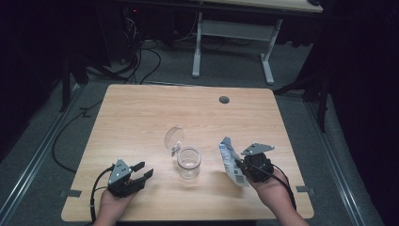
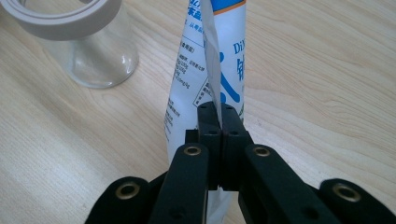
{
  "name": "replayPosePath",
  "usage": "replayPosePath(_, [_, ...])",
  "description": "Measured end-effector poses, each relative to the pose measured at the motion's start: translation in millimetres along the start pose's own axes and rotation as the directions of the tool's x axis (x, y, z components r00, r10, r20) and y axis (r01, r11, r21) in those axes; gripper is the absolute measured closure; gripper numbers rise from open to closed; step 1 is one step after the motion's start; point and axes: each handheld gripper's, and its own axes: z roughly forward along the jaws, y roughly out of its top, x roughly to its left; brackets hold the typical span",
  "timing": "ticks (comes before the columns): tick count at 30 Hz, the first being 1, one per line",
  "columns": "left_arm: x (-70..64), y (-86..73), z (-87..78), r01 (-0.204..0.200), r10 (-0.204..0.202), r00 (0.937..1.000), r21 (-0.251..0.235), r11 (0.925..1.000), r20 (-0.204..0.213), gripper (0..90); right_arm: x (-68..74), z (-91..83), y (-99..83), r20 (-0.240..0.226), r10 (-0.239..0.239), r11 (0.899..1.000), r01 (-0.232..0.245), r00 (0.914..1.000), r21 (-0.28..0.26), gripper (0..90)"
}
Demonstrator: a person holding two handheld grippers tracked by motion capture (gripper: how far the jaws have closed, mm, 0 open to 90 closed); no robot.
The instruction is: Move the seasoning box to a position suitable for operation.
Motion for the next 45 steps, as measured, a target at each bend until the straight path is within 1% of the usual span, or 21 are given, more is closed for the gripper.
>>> replayPosePath(6, [0.6,0.3,-0.8,0.002,-0.002,1.0,0.001,1.0,0.003,51.5,0.6,-0.6,7.9,-0.013,-0.02,0.998,0.021,0.9997,0.056,90.0])
replayPosePath(9, [0.4,0.2,-0.8,0.002,-0.002,1.0,0.002,1.0,0.004,51.5,0.5,-0.7,11.5,-0.029,-0.029,0.996,0.031,0.9992,0.081,90.0])
replayPosePath(10, [0.2,0.1,-0.6,0.002,-0.002,1.0,0.001,1.0,0.005,51.4,0.8,-1.1,12.7,-0.031,-0.028,0.995,0.03,0.9991,0.094,90.0])
replayPosePath(12, [-0.1,0.0,-0.4,0.002,-0.002,1.0,-0.001,1.0,0.005,51.4,0.6,-1.3,15.1,-0.035,-0.045,0.993,0.048,0.9984,0.111,90.0])
replayPosePath(13, [-0.2,0.0,-0.4,0.002,-0.002,1.0,-0.001,1.0,0.006,51.3,1.1,-1.6,16.3,-0.039,-0.044,0.992,0.049,0.9983,0.121,90.0])
replayPosePath(14, [-0.4,0.0,-0.2,0.001,-0.001,1.0,0.0,1.0,0.007,51.2,2.2,-2.2,18.5,-0.042,-0.046,0.989,0.052,0.9981,0.141,90.0])
replayPosePath(16, [-0.5,-0.1,-0.2,-0.001,0.001,1.0,0.003,1.0,0.008,51.2,1.8,-2.1,19.4,-0.046,-0.055,0.988,0.061,0.9974,0.145,90.0])
replayPosePath(17, [-0.8,-0.1,0.0,-0.002,0.002,1.0,0.003,1.0,0.009,51.1,2.2,-2.0,21.3,-0.052,-0.065,0.984,0.073,0.9965,0.164,90.0])
replayPosePath(18, [-1.1,-0.1,0.2,-0.003,0.003,0.9999,0.004,1.0,0.01,51.1,2.2,-2.0,21.3,-0.052,-0.065,0.984,0.073,0.9965,0.164,90.0])
replayPosePath(21, [-1.9,0.0,0.1,-0.004,0.004,0.9999,0.002,1.0,0.011,51.1,3.4,-2.0,24.3,-0.065,-0.076,0.977,0.087,0.995,0.193,90.0])
replayPosePath(23, [-1.9,0.1,-0.3,-0.005,0.005,0.9999,0.001,1.0,0.012,51.1,4.7,-2.4,26.8,-0.071,-0.09,0.97,0.104,0.9934,0.221,90.0])
replayPosePath(24, [-1.8,0.1,-0.4,-0.005,0.005,0.9999,0.001,1.0,0.012,51.1,4.7,-2.4,26.8,-0.071,-0.09,0.97,0.104,0.9934,0.221,90.0])
replayPosePath(28, [-1.8,0.1,-0.5,-0.005,0.005,0.9999,0.002,1.0,0.013,51.1,5.2,-3.4,29.9,-0.084,-0.094,0.963,0.112,0.9921,0.245,90.0])
replayPosePath(31, [-2.0,0.0,-0.3,-0.004,0.004,0.9999,-0.001,1.0,0.014,51.1,4.8,-4.5,31.4,-0.091,-0.084,0.96,0.105,0.9923,0.259,90.0])
replayPosePath(34, [-2.1,0.0,-0.3,-0.005,0.005,0.9999,-0.001,1.0,0.015,51.1,4.4,-5.6,33.0,-0.095,-0.082,0.954,0.106,0.9921,0.279,90.0])
replayPosePath(37, [-2.5,0.0,-0.1,-0.006,0.006,0.9999,0.0,1.0,0.016,51.1,3.9,-6.4,34.2,-0.098,-0.08,0.948,0.107,0.9919,0.301,90.0])
replayPosePath(38, [-2.7,0.0,0.0,-0.006,0.006,0.9998,0.0,1.0,0.016,51.1,3.5,-6.4,34.5,-0.107,-0.074,0.946,0.104,0.9915,0.306,90.0])
replayPosePath(39, [-2.9,0.0,0.2,-0.006,0.006,0.9998,0.0,1.0,0.016,51.1,3.8,-6.6,35.0,-0.104,-0.069,0.944,0.098,0.9922,0.314,90.0])
replayPosePath(41, [-3.3,-0.1,0.5,-0.009,0.009,0.9998,0.001,1.0,0.017,51.1,3.8,-6.6,36.2,-0.105,-0.078,0.938,0.109,0.9914,0.329,90.0])
replayPosePath(43, [-3.8,-0.2,0.8,-0.011,0.01,0.9998,0.003,0.9999,0.019,51.1,5.2,-6.7,37.0,-0.101,-0.074,0.932,0.105,0.9922,0.346,90.0])
replayPosePath(45, [-4.4,-0.3,1.2,-0.012,0.012,0.9997,0.003,0.9999,0.02,51.0,5.5,-6.0,37.9,-0.103,-0.082,0.927,0.114,0.9913,0.357,90.0])
